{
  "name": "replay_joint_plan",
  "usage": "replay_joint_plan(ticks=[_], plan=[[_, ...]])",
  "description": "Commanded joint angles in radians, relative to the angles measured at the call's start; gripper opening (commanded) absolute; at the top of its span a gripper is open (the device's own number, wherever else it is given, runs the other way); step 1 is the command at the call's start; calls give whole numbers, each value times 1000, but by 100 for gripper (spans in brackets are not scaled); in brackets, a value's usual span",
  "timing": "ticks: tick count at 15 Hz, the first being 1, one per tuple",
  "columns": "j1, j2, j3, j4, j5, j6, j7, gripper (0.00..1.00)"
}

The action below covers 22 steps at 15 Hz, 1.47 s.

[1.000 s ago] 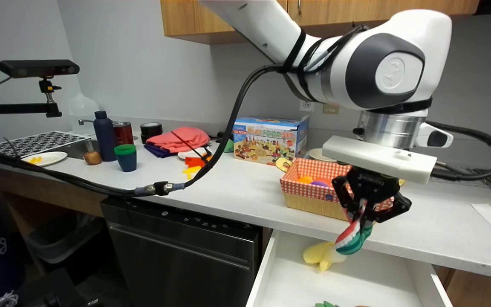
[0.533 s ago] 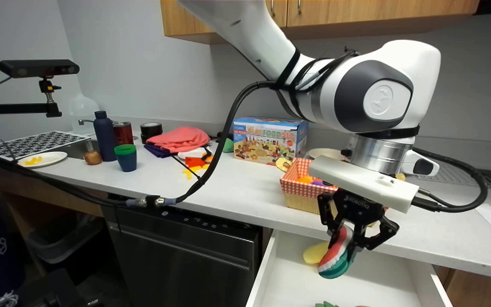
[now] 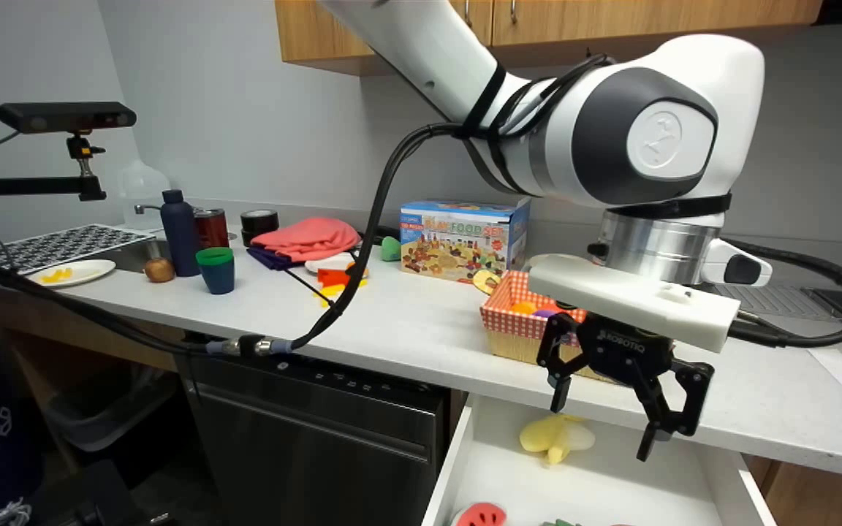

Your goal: Open the drawer and put the plush toys into the drawer

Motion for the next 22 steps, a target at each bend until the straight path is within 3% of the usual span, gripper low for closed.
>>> replay_joint_plan(ticks=[1,8,11,13,14,22], plan=[[9,-86,-40,-98,-32,5,6,100],[10,-157,-87,-255,-64,22,-8,100],[12,-148,-112,-290,-132,39,13,100],[21,-149,-126,-297,-181,68,73,100],[7,-120,-112,-265,-134,32,24,100],[11,-80,-123,-264,-216,17,19,100]])
